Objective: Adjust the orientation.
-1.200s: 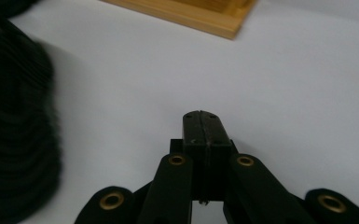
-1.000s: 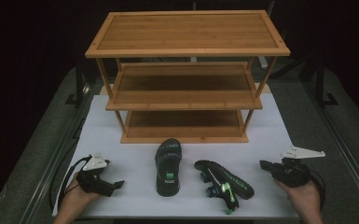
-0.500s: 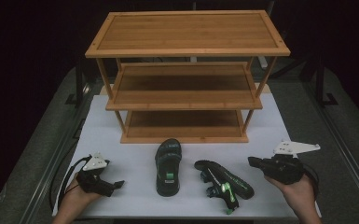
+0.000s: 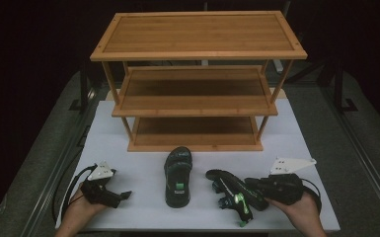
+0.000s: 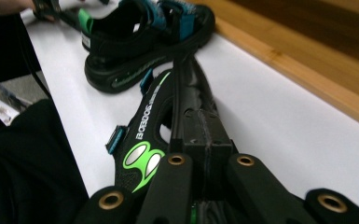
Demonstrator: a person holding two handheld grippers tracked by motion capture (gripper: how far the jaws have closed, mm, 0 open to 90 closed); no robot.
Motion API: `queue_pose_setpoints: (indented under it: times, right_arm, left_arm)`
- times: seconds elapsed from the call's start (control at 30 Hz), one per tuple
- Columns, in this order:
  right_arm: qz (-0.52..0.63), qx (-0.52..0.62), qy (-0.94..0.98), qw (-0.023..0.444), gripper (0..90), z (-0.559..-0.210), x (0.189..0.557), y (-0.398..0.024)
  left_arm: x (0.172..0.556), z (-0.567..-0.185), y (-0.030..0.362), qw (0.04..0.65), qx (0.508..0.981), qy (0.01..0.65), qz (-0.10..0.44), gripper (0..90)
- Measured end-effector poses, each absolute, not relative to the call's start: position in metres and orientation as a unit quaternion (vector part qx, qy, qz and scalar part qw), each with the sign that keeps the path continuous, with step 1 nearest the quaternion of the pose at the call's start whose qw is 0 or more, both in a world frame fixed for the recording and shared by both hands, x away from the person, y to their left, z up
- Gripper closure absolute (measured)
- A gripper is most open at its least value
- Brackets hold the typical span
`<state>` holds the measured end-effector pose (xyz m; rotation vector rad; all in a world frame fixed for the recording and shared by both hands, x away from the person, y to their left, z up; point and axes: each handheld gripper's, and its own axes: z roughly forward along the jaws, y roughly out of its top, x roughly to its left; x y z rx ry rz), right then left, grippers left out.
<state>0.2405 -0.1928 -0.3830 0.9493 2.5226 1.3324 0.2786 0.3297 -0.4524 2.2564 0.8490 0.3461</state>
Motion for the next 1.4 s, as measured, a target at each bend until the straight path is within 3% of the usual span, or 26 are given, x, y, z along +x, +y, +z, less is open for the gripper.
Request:
queue_pose_setpoints:
  times: [0.6,1.0,1.4]
  right_arm:
    - [0.434,0.331,0.834,0.079,89.7,-0.386,0.249,-0.197]
    - [0.426,0.355,0.828,0.082,89.7,-0.389,0.274,-0.214]
    - [0.403,0.389,0.825,0.076,89.8,-0.414,0.306,-0.231]
  left_arm:
    - [0.279,-0.452,0.33,0.346,0.869,0.328,0.133,0.0]
    - [0.279,-0.452,0.33,0.345,0.869,0.328,0.133,0.0]
    - [0.279,-0.452,0.33,0.345,0.869,0.328,0.132,0.0]
